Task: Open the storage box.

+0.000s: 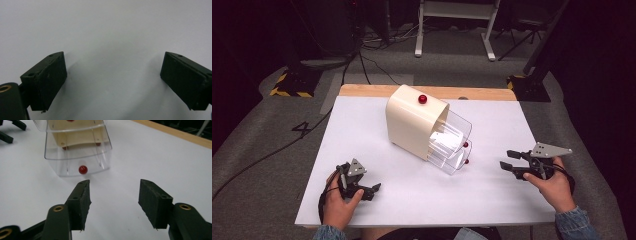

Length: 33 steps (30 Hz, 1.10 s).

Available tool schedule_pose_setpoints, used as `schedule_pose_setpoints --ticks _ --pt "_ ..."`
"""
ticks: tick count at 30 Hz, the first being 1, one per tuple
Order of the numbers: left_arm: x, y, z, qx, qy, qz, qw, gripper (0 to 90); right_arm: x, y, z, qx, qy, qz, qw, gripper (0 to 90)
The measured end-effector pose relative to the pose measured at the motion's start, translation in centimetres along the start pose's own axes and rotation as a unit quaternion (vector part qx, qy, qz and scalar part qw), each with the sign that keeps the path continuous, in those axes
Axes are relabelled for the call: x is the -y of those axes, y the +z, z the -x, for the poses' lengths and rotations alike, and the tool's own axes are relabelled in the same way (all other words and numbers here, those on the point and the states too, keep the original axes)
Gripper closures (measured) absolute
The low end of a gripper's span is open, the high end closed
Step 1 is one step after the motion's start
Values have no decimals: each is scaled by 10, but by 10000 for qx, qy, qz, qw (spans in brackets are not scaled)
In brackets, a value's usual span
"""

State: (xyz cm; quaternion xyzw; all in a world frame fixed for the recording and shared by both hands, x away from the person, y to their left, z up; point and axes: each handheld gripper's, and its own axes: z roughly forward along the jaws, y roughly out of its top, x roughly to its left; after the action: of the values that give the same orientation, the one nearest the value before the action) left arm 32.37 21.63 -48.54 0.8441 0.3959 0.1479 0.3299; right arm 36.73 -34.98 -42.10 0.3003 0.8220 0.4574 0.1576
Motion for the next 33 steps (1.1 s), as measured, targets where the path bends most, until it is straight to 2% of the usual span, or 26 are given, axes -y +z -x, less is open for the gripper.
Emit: schedule_pose_setpoints --ticks 8,9,13,23,25,28,29,31,33 --pt "0 0 0 30 -11 -6 10000 71 29 -4 9 144 260 -413 9987 398" --pt "0 0 0 30 -11 -6 10000 71 29 -4 9 144 260 -413 9987 398" --pt "0 0 0 29 -10 -3 10000 71 43 -4 12 281 235 -701 9969 389" --pt "0 0 0 28 -9 -6 10000 71 63 -4 14 353 320 -826 9954 352" --pt "0 0 0 27 -12 -5 10000 71 68 -2 13 402 292 -900 9947 293" --pt "0 0 0 28 -13 -7 10000 71 71 0 9 316 83 -930 9951 200" --pt "0 0 0 31 -13 -10 10000 71 71 0 8 391 10 -930 9949 173" --pt "0 0 0 29 -13 -9 10000 71 71 0 7 460 -1 -929 9946 143" --pt "0 0 0 32 -15 -13 10000 71 71 1 9 453 111 -959 9943 145"
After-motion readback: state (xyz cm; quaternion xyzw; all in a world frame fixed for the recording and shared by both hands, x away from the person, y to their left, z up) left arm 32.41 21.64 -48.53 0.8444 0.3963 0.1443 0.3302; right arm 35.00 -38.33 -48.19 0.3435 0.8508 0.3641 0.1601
